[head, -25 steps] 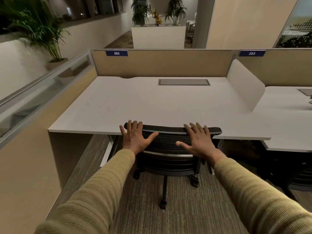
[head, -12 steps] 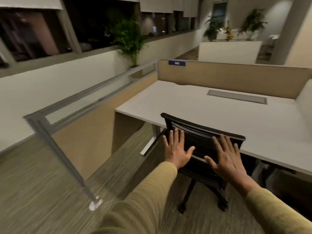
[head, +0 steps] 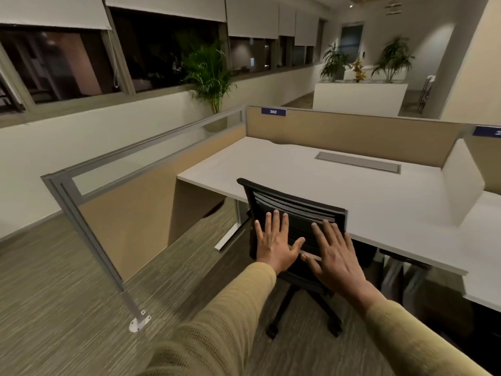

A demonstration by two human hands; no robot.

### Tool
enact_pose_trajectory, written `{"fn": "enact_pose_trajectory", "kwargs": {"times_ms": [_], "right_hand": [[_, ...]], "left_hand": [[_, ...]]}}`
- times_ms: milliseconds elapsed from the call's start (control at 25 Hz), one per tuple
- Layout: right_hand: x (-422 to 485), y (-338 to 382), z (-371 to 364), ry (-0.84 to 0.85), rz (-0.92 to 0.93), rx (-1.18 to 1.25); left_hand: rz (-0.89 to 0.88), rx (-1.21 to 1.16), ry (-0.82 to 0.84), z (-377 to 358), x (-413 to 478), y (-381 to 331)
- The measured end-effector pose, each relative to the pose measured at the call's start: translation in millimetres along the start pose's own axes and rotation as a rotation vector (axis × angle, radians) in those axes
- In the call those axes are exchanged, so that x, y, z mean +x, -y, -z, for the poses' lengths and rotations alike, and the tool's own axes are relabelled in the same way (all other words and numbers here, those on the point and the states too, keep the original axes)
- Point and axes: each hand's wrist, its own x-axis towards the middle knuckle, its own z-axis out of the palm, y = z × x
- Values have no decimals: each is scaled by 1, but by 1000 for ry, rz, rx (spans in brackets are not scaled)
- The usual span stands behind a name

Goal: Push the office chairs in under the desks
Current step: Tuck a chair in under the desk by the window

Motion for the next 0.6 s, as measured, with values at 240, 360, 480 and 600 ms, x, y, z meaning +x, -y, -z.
{"fn": "enact_pose_trajectory", "kwargs": {"times_ms": [240, 360, 480, 600], "right_hand": [[-54, -73, 16, 17, -113, 2], [-84, -130, 26, 45, -201, -42], [-119, -196, 39, 54, -284, -63], [-148, -263, 56, 79, -342, -87]], "left_hand": [[-119, -26, 64, -38, 1, -102], [-184, -59, 94, -63, 3, -163], [-252, -94, 141, -92, 8, -232], [-297, -107, 179, -117, 14, -301]]}}
